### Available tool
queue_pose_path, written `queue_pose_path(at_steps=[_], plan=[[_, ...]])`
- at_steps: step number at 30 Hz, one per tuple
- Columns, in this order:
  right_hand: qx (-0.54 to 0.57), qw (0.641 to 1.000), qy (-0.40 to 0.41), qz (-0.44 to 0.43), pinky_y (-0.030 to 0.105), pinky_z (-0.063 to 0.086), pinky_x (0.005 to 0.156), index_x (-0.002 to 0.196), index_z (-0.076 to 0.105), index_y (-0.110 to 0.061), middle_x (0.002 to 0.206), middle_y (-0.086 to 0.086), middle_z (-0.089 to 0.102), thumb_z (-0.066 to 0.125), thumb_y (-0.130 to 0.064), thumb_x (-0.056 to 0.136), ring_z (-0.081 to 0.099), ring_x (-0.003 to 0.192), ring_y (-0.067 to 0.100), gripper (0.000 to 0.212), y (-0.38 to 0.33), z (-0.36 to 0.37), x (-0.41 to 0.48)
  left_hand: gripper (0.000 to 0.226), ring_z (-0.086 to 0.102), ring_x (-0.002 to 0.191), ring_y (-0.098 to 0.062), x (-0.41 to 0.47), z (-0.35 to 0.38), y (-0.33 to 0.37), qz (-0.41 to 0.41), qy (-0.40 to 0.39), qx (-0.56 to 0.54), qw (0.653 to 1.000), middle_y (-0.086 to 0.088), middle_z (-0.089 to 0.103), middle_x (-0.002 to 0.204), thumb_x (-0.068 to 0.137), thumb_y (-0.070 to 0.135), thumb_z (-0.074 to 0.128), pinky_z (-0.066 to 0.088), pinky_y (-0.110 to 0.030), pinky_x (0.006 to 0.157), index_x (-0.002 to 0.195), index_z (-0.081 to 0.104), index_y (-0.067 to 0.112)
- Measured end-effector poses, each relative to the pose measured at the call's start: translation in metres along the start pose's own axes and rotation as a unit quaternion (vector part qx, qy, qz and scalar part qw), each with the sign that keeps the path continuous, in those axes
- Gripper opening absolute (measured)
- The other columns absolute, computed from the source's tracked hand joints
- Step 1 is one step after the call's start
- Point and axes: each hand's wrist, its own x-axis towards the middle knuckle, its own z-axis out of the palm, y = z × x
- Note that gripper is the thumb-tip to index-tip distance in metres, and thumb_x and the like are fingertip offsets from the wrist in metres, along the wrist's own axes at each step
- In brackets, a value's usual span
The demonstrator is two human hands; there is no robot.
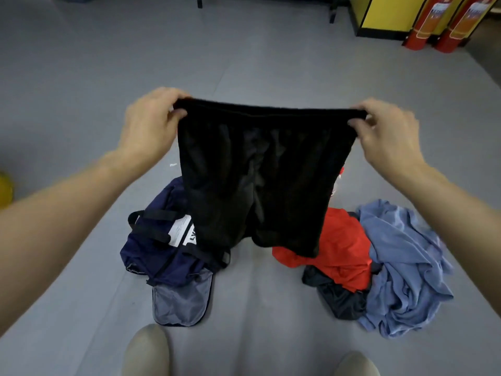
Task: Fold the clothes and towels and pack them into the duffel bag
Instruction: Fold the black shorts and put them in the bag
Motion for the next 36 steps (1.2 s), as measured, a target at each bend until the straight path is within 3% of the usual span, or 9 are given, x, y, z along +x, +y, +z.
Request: queue_pose_path(at_steps=[6,13,15,20,23,26,28,30,36], plan=[[0.037,0.991,0.084,-0.100,0.025,0.048,0.094,0.109,0.068,-0.010,0.114,-0.002,0.070,0.059,-0.009,0.096,0.066,0.105,0.013,0.016,0.004,-0.044,-0.021,0.013,0.059,0.092,-0.035,-0.004,-0.028,0.000,0.150,0.073,0.006,0.986,-0.011,0.062,0.108,0.100,0.008,0.053,0.049,-0.045,0.071,0.109,0.062,0.007],[0.047,0.987,-0.116,-0.103,0.021,0.046,0.098,0.109,0.071,-0.012,0.124,-0.010,0.066,0.053,-0.011,0.091,0.061,0.115,0.008,0.026,0.051,0.041,-0.155,0.019,0.065,0.086,-0.031,-0.132,0.061,-0.030,0.142,-0.125,0.008,0.982,0.004,0.059,0.113,0.090,0.019,0.045,0.054,-0.041,0.063,0.107,0.055,0.019],[0.052,0.981,-0.170,-0.076,0.021,0.045,0.096,0.107,0.072,-0.015,0.121,-0.007,0.070,0.047,-0.020,0.089,0.062,0.114,0.010,0.031,0.066,0.086,-0.196,0.021,0.064,0.075,-0.025,-0.177,0.105,-0.047,0.149,-0.204,0.032,0.967,0.007,0.055,0.108,0.086,0.008,0.058,0.052,-0.036,0.053,0.103,0.052,0.020],[0.022,0.949,-0.311,-0.046,0.024,0.056,0.075,0.098,0.076,-0.025,0.109,-0.007,0.074,0.056,-0.017,0.077,0.073,0.097,0.015,0.030,0.112,0.201,-0.312,0.053,0.060,0.063,-0.019,-0.302,0.205,-0.067,0.071,-0.307,0.080,0.946,0.005,0.052,0.099,0.059,-0.005,0.078,0.048,-0.029,0.042,0.093,0.048,0.020],[0.033,0.930,-0.364,-0.030,0.019,0.055,0.058,0.096,0.077,-0.033,0.105,-0.003,0.076,0.059,-0.011,0.062,0.075,0.080,0.013,0.045,0.122,0.237,-0.371,0.046,0.063,0.069,-0.024,-0.378,0.241,-0.061,0.034,-0.354,0.082,0.931,-0.001,0.054,0.100,0.062,0.005,0.070,0.048,-0.030,0.045,0.098,0.044,0.017],[-0.006,0.915,-0.392,-0.091,0.017,0.054,0.073,0.113,0.064,-0.046,0.118,-0.017,0.067,0.041,-0.011,0.092,0.064,0.113,0.001,0.047,0.131,0.254,-0.417,0.027,0.063,0.075,-0.028,-0.426,0.246,-0.059,-0.068,-0.364,0.048,0.928,0.001,0.056,0.104,0.070,0.017,0.060,0.051,-0.032,0.053,0.097,0.057,0.018],[-0.016,0.923,-0.366,-0.118,0.020,0.054,0.081,0.111,0.073,-0.037,0.120,-0.015,0.068,0.020,-0.011,0.103,0.041,0.136,0.004,0.060,0.138,0.261,-0.434,0.030,0.062,0.085,-0.032,-0.440,0.243,-0.051,-0.086,-0.373,0.053,0.922,0.000,0.058,0.111,0.071,0.025,0.046,0.051,-0.038,0.064,0.095,0.063,0.018],[0.001,0.923,-0.367,-0.118,0.022,0.055,0.084,0.110,0.077,-0.033,0.117,-0.014,0.071,0.028,-0.020,0.098,0.034,0.140,0.004,0.052,0.133,0.256,-0.425,0.040,0.058,0.099,-0.031,-0.440,0.239,-0.040,-0.108,-0.372,0.059,0.920,-0.001,0.063,0.113,0.065,0.031,0.046,0.043,-0.042,0.074,0.097,0.067,0.020],[0.107,0.965,-0.226,0.076,0.023,0.047,0.098,0.131,0.065,-0.026,0.134,-0.007,0.064,0.055,-0.030,0.097,0.062,0.120,0.010,0.036,0.129,0.264,-0.264,0.038,0.058,0.087,-0.023,-0.395,0.276,0.053,-0.069,-0.326,-0.024,0.943,0.002,0.064,0.105,0.074,0.040,0.055,0.049,-0.037,0.069,0.108,0.064,0.025]])
